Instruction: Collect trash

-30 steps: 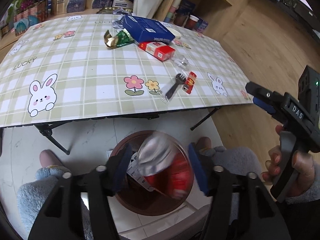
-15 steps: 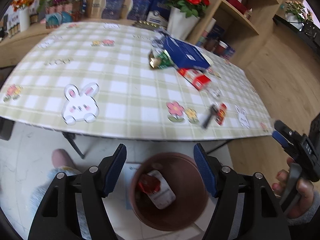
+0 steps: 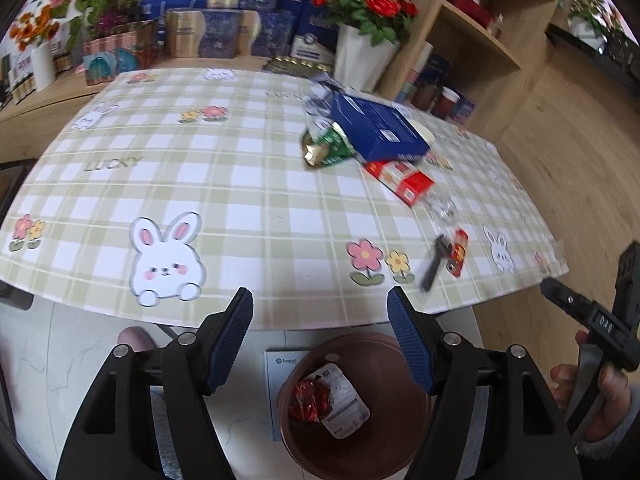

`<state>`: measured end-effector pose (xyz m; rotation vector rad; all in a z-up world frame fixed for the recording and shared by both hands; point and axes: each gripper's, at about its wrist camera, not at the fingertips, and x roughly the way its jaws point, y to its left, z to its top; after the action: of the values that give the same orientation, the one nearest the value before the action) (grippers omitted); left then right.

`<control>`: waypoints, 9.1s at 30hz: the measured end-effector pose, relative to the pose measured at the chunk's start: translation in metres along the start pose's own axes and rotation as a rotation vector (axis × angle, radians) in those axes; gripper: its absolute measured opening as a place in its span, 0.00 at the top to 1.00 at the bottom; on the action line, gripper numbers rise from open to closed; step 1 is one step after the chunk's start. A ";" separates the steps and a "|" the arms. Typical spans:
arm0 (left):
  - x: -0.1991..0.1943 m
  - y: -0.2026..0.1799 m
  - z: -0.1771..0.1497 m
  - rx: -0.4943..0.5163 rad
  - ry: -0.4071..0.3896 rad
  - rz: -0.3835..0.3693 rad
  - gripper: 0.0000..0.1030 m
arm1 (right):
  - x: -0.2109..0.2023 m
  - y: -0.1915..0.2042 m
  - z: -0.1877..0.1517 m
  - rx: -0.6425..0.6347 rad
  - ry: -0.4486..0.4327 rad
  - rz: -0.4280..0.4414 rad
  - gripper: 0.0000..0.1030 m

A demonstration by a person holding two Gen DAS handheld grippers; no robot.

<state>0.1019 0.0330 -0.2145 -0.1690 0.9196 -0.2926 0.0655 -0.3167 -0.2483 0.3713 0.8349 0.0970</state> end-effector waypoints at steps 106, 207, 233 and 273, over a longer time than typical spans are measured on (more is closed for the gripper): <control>-0.024 -0.038 -0.044 0.097 0.015 -0.137 0.90 | 0.011 0.059 -0.027 -0.236 0.155 0.170 0.07; 0.024 0.017 -0.003 -0.108 -0.004 -0.020 0.06 | 0.133 0.038 0.053 -0.261 0.185 -0.034 0.74; 0.184 -0.036 0.162 0.491 0.073 0.142 0.49 | 0.126 0.028 0.060 -0.156 0.148 0.085 0.74; 0.034 -0.060 -0.025 0.296 0.175 -0.240 0.80 | 0.015 0.054 0.022 -0.191 0.038 0.174 0.74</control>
<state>0.0910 -0.0350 -0.2395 0.0213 1.0184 -0.6697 0.0954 -0.2697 -0.2261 0.2623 0.8221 0.3442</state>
